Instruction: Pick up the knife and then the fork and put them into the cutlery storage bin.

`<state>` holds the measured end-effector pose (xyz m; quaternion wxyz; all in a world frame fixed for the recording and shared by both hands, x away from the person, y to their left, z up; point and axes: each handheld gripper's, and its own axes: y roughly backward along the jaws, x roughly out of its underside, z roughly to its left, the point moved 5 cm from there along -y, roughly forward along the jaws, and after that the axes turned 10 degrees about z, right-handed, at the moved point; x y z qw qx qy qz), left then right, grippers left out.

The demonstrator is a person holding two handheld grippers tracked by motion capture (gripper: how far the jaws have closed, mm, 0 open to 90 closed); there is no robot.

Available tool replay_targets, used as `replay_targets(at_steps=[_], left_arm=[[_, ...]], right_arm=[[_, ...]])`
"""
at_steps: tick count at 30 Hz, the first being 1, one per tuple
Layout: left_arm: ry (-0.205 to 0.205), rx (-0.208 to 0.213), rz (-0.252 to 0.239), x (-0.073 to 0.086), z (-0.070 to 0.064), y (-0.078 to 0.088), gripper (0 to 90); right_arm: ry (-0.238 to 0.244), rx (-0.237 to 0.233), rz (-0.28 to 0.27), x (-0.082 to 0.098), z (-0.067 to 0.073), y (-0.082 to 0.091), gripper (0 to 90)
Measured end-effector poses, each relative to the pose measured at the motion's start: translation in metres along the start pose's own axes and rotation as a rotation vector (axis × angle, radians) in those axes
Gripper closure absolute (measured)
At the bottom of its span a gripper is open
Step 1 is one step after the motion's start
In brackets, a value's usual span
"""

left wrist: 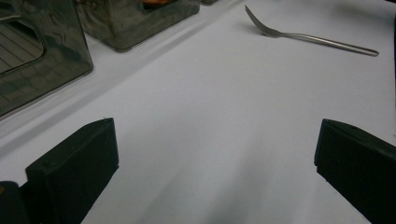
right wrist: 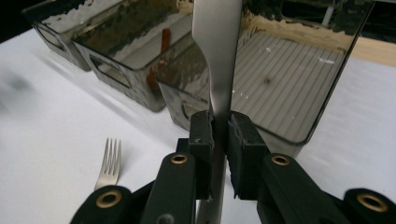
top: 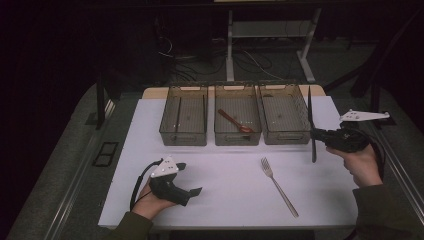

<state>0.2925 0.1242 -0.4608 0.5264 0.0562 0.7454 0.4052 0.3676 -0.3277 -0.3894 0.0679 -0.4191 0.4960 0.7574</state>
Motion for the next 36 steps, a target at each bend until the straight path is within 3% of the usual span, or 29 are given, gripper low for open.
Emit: replay_targets(at_steps=[14,24,30,36], left_arm=[[0.004,-0.006,0.004,0.0,-0.001,-0.001,0.0],[0.006,0.003,-0.006,-0.001,-0.001,-0.001,0.0],[0.003,0.006,-0.009,-0.001,-0.001,0.0,0.0],[0.003,0.006,-0.01,-0.001,-0.001,0.0,0.0]], right_arm=[[0.001,0.024,-0.055,-0.046,-0.006,-0.002,79.5],[0.004,0.054,-0.06,-0.077,-0.014,-0.019,79.4],[0.007,0.082,-0.045,-0.09,-0.023,-0.035,79.4],[0.009,0.117,0.005,-0.094,-0.033,-0.053,79.4]])
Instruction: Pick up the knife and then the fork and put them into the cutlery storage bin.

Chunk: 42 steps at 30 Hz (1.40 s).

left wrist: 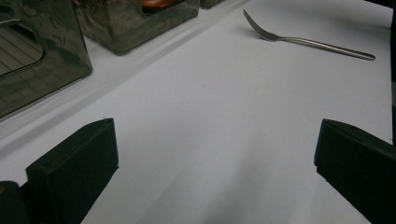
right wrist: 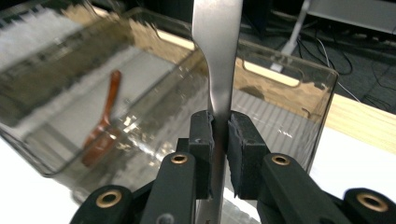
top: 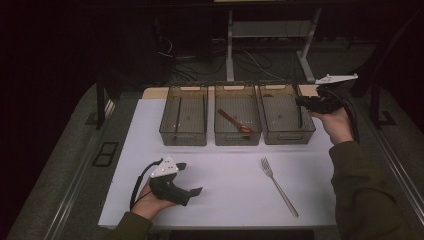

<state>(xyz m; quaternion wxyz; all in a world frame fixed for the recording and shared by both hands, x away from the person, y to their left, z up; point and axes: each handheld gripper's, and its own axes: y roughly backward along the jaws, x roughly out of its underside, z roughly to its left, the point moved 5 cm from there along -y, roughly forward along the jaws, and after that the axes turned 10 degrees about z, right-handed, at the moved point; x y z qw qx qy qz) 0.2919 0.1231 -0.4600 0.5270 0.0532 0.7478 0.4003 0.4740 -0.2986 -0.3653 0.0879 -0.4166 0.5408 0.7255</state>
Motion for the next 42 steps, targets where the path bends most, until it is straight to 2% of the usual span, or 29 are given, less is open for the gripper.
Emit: replay_targets(at_steps=[8,12,19,23,29,33,39,40,42], left_arm=[[0.0,0.001,0.002,0.0,0.0,0.001,0.0],[0.002,0.001,0.002,0.0,0.0,0.0,0.0],[0.001,0.005,0.0,0.0,0.0,0.0,0.0],[0.001,0.005,0.001,0.0,0.0,0.0,0.0],[0.0,0.006,0.003,0.0,0.0,0.0,0.0],[-0.002,0.007,0.005,0.0,0.0,0.0,0.0],[-0.002,0.007,0.005,0.0,0.0,0.0,0.0],[-0.002,0.006,0.005,0.0,0.0,0.0,0.0],[0.0,0.007,0.003,0.0,0.0,0.0,0.0]], right_arm=[[0.031,0.047,0.101,0.008,-0.01,-0.024,79.4],[0.032,0.047,0.143,0.013,-0.012,-0.031,79.4],[0.072,0.064,0.231,0.021,-0.015,-0.042,79.3],[0.073,0.06,0.276,0.026,-0.017,-0.048,79.3],[0.075,0.049,0.321,0.03,-0.017,-0.055,79.3],[0.099,0.057,0.36,0.032,-0.016,-0.06,79.2],[0.107,0.05,0.38,0.033,-0.014,-0.064,77.0],[0.104,0.051,0.367,0.032,-0.014,-0.064,71.9],[0.082,0.047,0.33,0.029,-0.014,-0.061,67.8]])
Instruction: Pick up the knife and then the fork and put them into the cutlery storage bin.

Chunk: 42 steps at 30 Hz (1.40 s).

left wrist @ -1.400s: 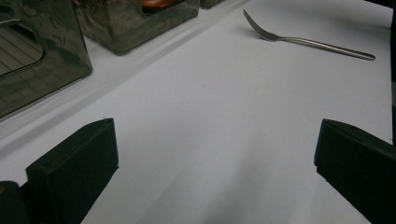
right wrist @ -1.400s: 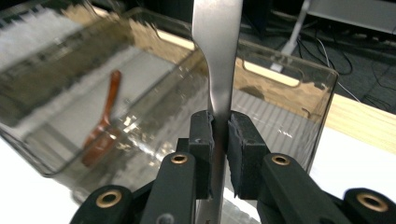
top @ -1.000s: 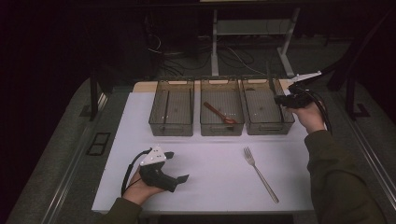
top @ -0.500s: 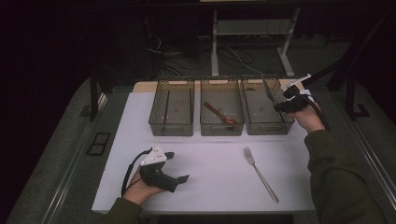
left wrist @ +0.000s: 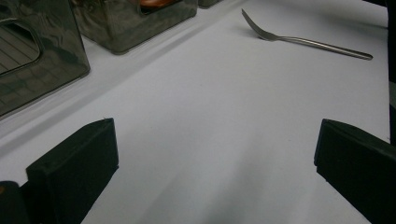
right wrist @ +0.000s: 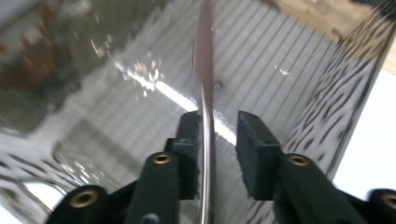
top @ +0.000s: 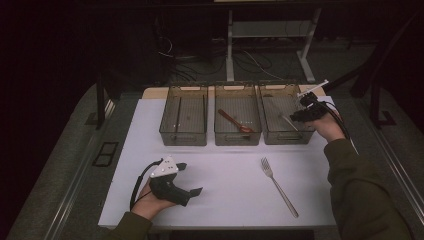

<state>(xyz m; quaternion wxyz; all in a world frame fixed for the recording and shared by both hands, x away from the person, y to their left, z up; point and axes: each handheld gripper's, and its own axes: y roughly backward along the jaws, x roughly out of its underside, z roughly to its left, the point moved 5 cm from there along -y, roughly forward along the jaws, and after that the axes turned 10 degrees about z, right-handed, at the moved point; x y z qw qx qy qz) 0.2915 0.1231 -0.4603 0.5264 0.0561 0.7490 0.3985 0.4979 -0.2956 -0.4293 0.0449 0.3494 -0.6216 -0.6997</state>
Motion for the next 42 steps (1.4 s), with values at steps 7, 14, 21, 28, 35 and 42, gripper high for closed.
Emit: replay_targets(at_steps=[7,14,21,28,35,42], left_arm=[[-0.001,0.0,0.001,0.0,0.0,0.0,0.0],[-0.004,-0.003,-0.001,-0.001,0.0,0.0,0.0],[-0.005,-0.003,0.003,-0.001,-0.001,0.001,0.0],[-0.009,-0.004,0.003,-0.001,-0.001,0.001,0.0],[-0.008,-0.004,0.003,-0.001,-0.002,0.0,0.0],[-0.008,-0.005,0.004,-0.001,-0.002,0.0,0.0]], right_arm=[[-0.042,-0.045,-0.097,-0.002,0.0,0.018,53.4],[-0.067,-0.125,-0.2,0.007,0.012,0.046,46.7],[-0.045,-0.167,-0.237,0.029,0.035,0.062,49.2],[-0.001,-0.207,-0.233,0.057,0.06,0.06,58.1],[0.052,-0.262,-0.222,0.085,0.084,0.053,70.9],[0.139,-0.285,-0.184,0.108,0.113,0.048,84.1]])
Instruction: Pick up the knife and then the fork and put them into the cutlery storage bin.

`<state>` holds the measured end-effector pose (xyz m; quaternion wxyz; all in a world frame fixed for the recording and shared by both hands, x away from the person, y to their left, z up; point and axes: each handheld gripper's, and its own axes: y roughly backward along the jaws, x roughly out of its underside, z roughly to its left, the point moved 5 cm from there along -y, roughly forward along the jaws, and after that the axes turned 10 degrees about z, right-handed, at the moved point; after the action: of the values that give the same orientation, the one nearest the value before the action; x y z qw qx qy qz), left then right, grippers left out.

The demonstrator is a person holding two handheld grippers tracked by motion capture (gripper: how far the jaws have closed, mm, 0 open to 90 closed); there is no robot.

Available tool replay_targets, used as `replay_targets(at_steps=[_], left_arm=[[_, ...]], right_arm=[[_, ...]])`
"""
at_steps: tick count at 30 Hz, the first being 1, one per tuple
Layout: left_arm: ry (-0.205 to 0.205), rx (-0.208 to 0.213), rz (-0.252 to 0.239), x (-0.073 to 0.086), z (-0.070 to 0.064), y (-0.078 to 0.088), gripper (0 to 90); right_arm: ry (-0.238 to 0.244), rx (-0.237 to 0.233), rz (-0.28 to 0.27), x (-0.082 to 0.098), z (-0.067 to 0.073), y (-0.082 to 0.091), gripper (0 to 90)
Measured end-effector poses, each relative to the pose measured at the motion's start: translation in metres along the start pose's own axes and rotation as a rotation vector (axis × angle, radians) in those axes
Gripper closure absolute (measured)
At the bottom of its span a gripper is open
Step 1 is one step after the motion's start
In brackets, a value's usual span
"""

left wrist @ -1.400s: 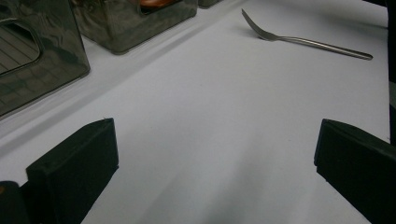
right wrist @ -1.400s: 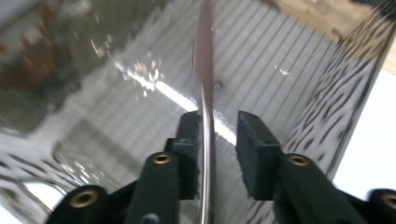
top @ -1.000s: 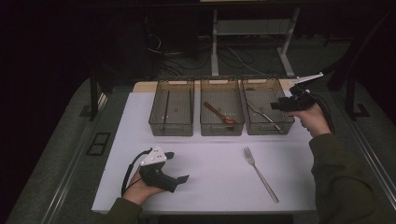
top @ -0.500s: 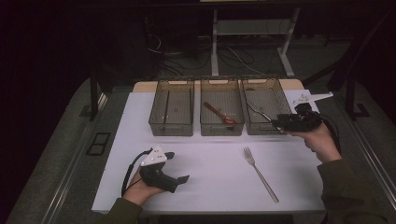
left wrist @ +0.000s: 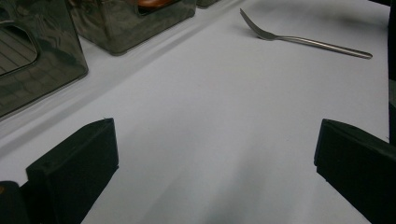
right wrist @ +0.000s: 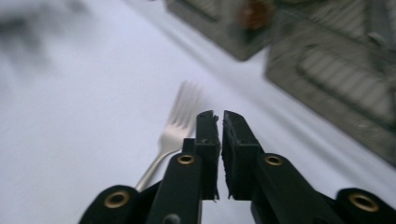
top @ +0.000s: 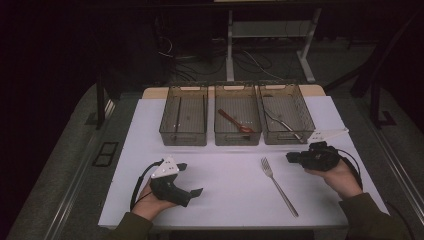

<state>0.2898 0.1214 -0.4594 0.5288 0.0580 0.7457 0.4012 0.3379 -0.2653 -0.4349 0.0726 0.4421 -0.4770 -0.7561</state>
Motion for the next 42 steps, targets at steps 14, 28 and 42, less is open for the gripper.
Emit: replay_targets(at_steps=[14,28,42], left_arm=[[0.002,-0.001,-0.002,0.0,0.0,0.0,0.0],[0.002,-0.001,-0.002,0.0,0.001,0.0,0.0],[-0.001,0.0,0.004,0.0,0.0,0.0,0.0]], right_arm=[[0.134,-0.076,0.119,0.028,0.056,-0.024,88.8],[0.202,-0.032,0.233,0.042,0.071,-0.036,89.0],[0.183,0.103,0.258,0.047,0.041,-0.027,89.0]])
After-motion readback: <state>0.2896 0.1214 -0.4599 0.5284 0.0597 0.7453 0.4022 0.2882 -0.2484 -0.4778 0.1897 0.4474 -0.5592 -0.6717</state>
